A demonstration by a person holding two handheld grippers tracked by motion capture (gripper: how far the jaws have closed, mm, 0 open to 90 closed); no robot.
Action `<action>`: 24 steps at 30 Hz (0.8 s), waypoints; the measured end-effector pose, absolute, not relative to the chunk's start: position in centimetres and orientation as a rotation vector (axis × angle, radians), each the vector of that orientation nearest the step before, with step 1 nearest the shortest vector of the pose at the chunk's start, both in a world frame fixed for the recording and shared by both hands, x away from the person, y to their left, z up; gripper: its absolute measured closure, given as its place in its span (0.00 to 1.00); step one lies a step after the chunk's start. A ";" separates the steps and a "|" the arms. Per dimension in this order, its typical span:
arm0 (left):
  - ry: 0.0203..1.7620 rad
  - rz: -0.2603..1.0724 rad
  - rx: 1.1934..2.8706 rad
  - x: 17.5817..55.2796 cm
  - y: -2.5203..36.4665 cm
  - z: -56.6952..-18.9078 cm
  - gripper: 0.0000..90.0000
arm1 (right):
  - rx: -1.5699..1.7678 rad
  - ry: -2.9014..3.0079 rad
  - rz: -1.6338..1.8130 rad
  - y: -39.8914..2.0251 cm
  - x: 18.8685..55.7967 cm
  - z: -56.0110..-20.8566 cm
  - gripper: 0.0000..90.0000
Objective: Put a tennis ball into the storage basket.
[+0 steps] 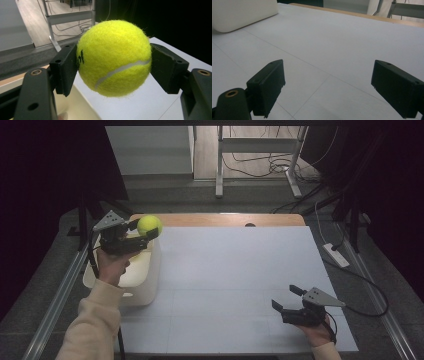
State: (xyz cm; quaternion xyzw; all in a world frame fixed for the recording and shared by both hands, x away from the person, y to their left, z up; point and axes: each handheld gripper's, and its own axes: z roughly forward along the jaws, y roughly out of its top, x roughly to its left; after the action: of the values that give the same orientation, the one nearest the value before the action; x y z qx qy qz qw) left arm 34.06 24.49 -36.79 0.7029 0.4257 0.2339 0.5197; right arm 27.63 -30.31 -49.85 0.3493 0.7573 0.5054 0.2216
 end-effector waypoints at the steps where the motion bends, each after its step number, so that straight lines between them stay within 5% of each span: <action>1: 1.028 0.562 1.687 34.1 24.6 -36.8 0.31 | 0.965 2.092 1.397 -30.3 27.6 -49.8 0.13; 24: 1.150 0.608 1.733 33.5 27.8 -37.8 0.31 | 0.969 2.093 1.402 -30.3 27.7 -49.8 0.13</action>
State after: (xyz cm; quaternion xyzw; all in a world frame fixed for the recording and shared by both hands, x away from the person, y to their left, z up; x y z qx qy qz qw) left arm 33.47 27.79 -37.82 0.7065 0.4690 0.2480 0.4684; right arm 27.66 -30.29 -49.82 0.3504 0.7564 0.5068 0.2196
